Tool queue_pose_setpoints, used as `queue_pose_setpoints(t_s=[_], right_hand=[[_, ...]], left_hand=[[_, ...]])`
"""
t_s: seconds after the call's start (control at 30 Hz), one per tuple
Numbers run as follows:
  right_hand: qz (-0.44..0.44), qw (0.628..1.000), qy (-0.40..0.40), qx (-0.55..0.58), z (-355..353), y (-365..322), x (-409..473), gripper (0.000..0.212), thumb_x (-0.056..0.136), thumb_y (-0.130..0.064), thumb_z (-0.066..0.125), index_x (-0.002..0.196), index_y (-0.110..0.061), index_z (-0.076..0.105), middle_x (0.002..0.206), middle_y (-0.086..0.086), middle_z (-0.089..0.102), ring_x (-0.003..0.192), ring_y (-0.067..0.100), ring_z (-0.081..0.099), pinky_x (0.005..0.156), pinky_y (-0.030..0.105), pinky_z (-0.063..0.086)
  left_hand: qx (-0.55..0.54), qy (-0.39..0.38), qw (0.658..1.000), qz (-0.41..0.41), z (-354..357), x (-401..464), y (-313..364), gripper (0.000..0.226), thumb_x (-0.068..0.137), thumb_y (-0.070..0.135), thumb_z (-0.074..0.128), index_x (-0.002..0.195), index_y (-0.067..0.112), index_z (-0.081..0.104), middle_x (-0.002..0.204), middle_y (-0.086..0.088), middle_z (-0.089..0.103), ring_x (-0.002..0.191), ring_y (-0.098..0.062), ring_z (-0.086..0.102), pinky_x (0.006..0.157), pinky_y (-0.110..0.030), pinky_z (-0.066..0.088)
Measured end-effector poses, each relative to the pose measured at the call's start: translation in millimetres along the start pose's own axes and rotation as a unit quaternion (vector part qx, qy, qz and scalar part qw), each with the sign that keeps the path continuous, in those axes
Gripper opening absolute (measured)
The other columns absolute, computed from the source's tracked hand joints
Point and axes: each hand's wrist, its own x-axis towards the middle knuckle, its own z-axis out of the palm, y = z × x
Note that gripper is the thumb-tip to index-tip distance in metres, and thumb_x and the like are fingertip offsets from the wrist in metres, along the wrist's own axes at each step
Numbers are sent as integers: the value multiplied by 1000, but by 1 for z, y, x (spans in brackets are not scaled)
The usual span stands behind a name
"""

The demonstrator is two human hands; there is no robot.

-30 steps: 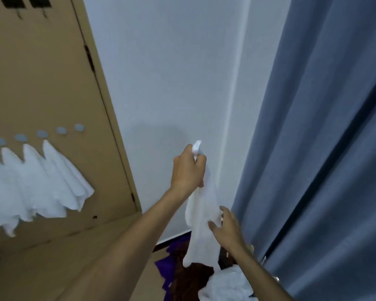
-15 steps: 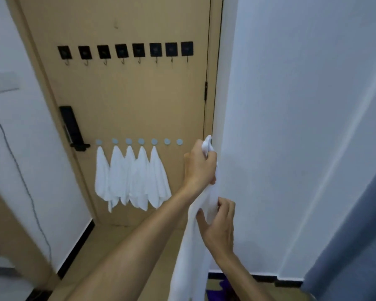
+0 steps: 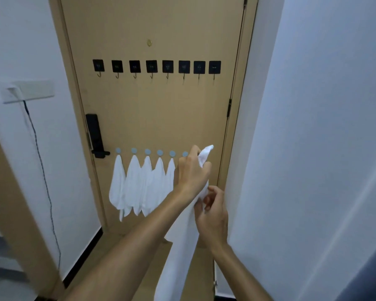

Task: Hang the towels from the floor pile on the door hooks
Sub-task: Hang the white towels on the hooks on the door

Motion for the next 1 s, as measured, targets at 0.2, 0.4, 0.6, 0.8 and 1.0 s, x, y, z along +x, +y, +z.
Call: queue_pose_setpoints(t_s=[0.2,0.4,0.6,0.8,1.0], right_hand=[[4,996,-65,-58,16,10,11,13,86,-26,59,88,-29,46,83,-15,52,72,7,55,62,29,54],[60,955,-179,-230,22,45,25,9,88,-16,50,92,-12,58,95,1,55,79,16,56,70,30,53],[140,918,-205,-308,-6,72,50,28,88,-10,43,63,-13,56,80,8,57,72,25,55,60,27,40],[33,964,-181,-190,-17,54,84,25,91,-14,49,86,-22,72,84,-8,44,78,9,49,60,16,34],[-39,982,-162,-86,-16,18,94,16,88,-20,57,85,-22,73,74,-11,45,67,4,46,58,15,34]], left_hand=[[20,-3,1000,-3,-8,13,-23,13,80,7,47,76,14,36,62,-4,40,54,-22,33,47,-29,25],[10,19,1000,2,-17,28,-30,17,84,12,50,76,16,35,60,-1,41,54,-22,36,47,-27,24],[59,138,989,-14,-45,50,-46,13,84,12,48,81,13,35,57,2,39,48,-18,36,43,-28,20],[257,86,961,53,-32,50,-65,26,85,11,50,111,9,46,109,-9,44,92,-23,41,75,-33,39],[52,-332,942,13,13,22,-62,14,91,29,46,102,21,48,96,2,58,88,-19,57,78,-41,52]])
